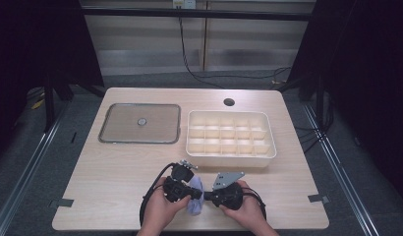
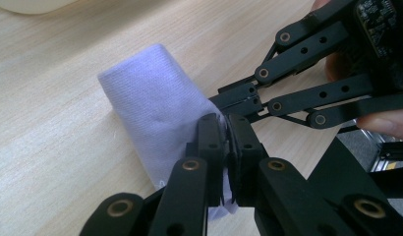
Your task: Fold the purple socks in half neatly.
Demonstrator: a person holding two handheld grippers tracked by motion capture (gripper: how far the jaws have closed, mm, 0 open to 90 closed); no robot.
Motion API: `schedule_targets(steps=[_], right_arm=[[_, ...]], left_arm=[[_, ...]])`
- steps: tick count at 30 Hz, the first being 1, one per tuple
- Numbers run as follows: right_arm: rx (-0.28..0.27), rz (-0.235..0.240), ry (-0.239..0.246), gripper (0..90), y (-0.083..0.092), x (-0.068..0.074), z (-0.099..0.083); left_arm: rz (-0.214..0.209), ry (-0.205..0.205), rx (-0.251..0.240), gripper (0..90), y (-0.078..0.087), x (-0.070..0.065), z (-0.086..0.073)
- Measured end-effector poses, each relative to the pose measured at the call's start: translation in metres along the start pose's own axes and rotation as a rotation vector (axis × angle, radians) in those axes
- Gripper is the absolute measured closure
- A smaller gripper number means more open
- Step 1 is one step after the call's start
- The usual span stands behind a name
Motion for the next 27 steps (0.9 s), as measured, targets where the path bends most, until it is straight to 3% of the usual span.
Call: schedule_targets(steps=[14, 19, 27], right_arm=[[-0.008, -0.007, -0.047, 90.0, 0.001, -0.007, -0.003], [-0.005, -0.011, -0.051, 90.0, 0.002, -0.008, -0.003], [-0.038, -0.002, -0.075, 90.0, 0.006, -0.013, 0.000]], left_arm=[[0.037, -0.032, 0.013, 85.7, -0.011, 0.000, -0.003], [0.040, -0.036, -0.003, 85.6, -0.012, 0.000, -0.006], [0.060, -0.060, -0.011, 85.4, -0.013, -0.001, -0.008]])
Point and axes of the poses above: each handheld gripper's, and its own axes: y roughly backward along the jaws, z roughly out of its top, x roughly to its left, the point moved 1 cm from there along -y, roughly forward along the jaws, and after that the axes turned 8 degrees about -z, right-handed, at the moved point
